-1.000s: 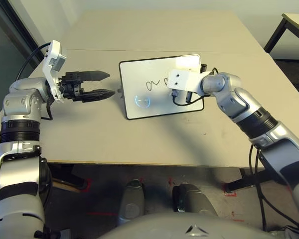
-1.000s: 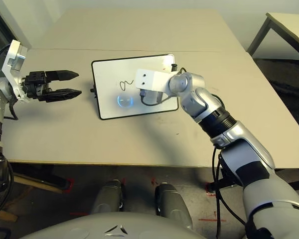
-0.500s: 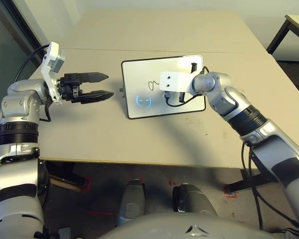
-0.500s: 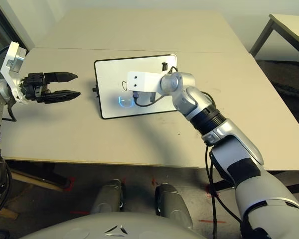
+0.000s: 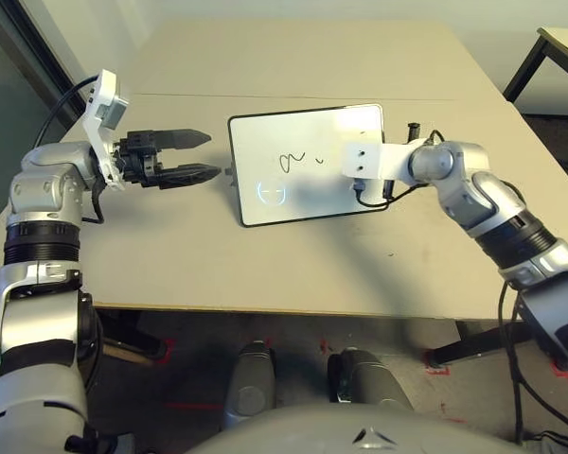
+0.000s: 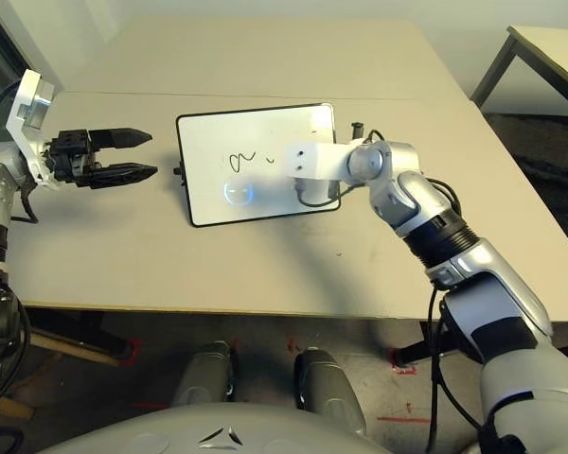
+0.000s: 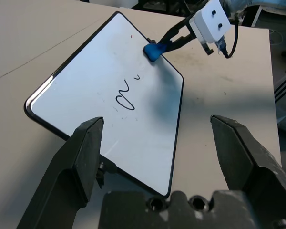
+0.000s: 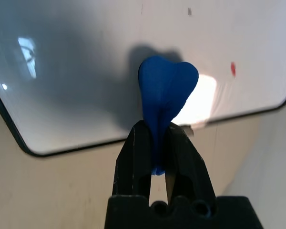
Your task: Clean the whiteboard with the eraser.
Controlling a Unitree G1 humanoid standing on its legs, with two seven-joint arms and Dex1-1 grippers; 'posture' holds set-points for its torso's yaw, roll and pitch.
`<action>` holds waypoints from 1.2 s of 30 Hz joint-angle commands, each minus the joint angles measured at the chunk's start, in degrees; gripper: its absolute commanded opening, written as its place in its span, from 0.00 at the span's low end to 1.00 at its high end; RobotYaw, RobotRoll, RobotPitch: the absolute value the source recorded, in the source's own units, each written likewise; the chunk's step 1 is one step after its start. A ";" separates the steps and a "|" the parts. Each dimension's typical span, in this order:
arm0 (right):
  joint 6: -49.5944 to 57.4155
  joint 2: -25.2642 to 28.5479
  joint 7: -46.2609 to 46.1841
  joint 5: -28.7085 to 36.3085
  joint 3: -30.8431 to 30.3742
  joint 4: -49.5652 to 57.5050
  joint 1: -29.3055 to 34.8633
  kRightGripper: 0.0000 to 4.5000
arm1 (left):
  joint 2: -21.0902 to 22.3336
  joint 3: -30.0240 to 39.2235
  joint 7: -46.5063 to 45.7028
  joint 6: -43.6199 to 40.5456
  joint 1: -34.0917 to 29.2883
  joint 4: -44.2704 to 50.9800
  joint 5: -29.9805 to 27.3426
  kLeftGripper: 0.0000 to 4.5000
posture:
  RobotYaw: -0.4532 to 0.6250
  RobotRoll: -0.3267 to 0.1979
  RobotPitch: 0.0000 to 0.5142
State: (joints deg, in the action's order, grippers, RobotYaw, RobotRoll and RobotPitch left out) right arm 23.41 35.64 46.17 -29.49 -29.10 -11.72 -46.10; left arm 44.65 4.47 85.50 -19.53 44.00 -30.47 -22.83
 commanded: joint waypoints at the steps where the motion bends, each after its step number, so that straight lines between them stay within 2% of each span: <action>1: 0.00 -0.34 0.45 -0.85 0.53 0.08 0.19 0.04 | -0.17 -0.73 0.73 0.49 0.51 -1.05 0.62 1.00 | 0.61 0.62 0.06; 25: -6.00 -16.20 -1.09 -4.15 -2.64 -9.56 -8.36 0.04 | 1.61 1.48 -1.18 -1.62 -3.54 3.64 -1.00 1.00 | 0.68 0.62 0.07; 31: -7.88 -17.74 -1.92 -5.22 -3.27 -12.78 -9.68 0.04 | 1.36 1.45 -1.44 -1.93 -3.27 3.94 -1.12 1.00 | 0.68 0.62 0.07; 36: -9.30 -16.36 -2.08 -6.66 -3.33 -13.93 -9.06 0.04 | 1.13 1.32 -1.39 -1.79 -3.00 3.75 -1.08 1.00 | 0.67 0.62 0.07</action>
State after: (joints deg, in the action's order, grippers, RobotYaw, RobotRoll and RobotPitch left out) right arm 14.22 18.53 44.03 -35.06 -31.64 -24.06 -55.39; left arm 45.87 5.73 84.22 -21.14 40.90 -27.56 -23.50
